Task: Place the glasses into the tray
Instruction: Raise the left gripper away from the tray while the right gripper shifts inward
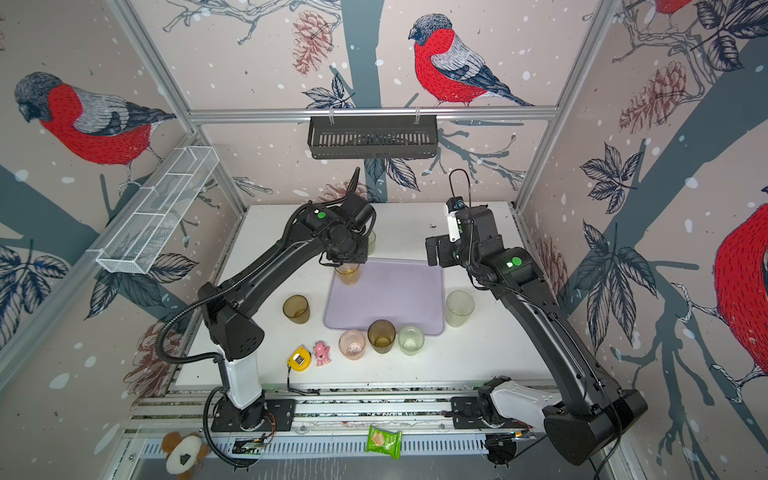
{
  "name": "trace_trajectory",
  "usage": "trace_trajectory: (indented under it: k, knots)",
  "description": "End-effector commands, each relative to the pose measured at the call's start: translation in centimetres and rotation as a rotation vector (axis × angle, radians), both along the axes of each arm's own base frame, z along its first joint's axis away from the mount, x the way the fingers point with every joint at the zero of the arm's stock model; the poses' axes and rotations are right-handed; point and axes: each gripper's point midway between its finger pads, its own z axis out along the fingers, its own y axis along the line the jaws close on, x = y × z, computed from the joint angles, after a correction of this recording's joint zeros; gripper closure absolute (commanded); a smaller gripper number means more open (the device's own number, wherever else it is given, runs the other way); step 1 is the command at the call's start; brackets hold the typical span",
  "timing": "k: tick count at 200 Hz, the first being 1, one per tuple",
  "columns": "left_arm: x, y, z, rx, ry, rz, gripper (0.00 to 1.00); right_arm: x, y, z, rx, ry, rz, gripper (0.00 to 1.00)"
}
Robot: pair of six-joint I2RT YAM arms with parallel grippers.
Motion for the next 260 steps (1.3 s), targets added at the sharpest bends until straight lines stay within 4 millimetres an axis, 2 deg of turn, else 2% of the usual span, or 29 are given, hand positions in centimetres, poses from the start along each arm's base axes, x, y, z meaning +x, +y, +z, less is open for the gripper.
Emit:
trace_trajectory:
  k: [1, 29, 62, 113, 155, 193, 212, 243, 246, 260]
  knots:
    - [-0.9, 0.2, 0.5, -0.013, 0.001, 0.019, 0.52, -0.8, -0.7, -0.3, -0.012, 0.024, -0.023, 0.00]
    - [-1.8, 0.3, 0.8, -0.027, -0.007, 0.007, 0.49, -1.3, -1.4, -0.6, -0.019, 0.045, -0.048, 0.00]
    - [-2.9, 0.3, 0.8, -0.088, -0.025, -0.027, 0.39, -1.9, -1.8, -0.9, -0.005, 0.072, -0.080, 0.00]
    - [-5.0, 1.1, 0.1, -0.128, -0.016, -0.077, 0.38, -2.1, -1.7, -2.6, 0.021, 0.137, -0.121, 0.00]
    - [-7.3, 1.3, -0.8, -0.175, 0.010, -0.156, 0.38, -1.5, 0.9, -2.3, 0.106, 0.172, -0.146, 0.00]
    - [-8.4, 1.1, -0.8, -0.242, 0.004, -0.209, 0.38, -1.6, 1.8, -3.0, 0.144, 0.194, -0.209, 0.00]
    - [-8.6, 1.5, -1.0, -0.244, 0.013, -0.214, 0.38, -1.7, 2.2, -3.7, 0.162, 0.215, -0.232, 0.00]
    - [-8.2, 2.9, -1.9, -0.265, 0.029, -0.207, 0.38, -2.0, 4.0, -3.0, 0.200, 0.200, -0.211, 0.00]
    - [-8.2, 3.0, -1.9, -0.269, 0.033, -0.211, 0.38, -1.7, 4.4, -3.8, 0.184, 0.213, -0.209, 0.00]
    - [-8.0, 3.7, -2.0, -0.277, 0.036, -0.201, 0.38, -1.7, 5.4, -4.2, 0.184, 0.208, -0.189, 0.00]
